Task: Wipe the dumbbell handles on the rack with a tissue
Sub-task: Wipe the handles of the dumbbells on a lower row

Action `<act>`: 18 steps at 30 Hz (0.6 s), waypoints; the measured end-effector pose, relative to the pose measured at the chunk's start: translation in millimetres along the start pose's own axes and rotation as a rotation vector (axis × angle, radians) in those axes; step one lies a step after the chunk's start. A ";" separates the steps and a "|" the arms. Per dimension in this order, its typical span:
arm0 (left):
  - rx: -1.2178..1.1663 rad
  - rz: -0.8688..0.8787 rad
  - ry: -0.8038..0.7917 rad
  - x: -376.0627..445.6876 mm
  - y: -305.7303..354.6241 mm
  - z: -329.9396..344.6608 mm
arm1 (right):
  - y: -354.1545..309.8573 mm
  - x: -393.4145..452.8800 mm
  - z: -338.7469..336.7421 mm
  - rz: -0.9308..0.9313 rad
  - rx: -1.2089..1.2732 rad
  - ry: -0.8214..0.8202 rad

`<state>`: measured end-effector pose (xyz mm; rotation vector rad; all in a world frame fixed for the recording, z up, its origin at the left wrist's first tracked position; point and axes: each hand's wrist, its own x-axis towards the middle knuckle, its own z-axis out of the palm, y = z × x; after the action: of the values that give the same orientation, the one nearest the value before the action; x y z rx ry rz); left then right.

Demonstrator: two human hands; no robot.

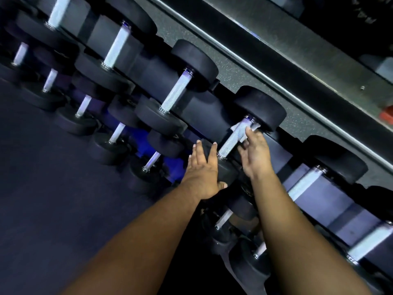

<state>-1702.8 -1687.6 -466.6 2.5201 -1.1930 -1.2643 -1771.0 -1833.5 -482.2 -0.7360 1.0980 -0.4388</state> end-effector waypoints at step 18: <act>-0.003 0.004 0.033 1.1 -3.9 3.7 | 37.0 -11.2 -24.8 -0.105 -0.389 0.034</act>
<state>-1702.7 -1684.7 -471.2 2.5247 -1.1875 -1.2178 -1799.4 -1808.5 -508.3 -1.1358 1.1955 -0.3291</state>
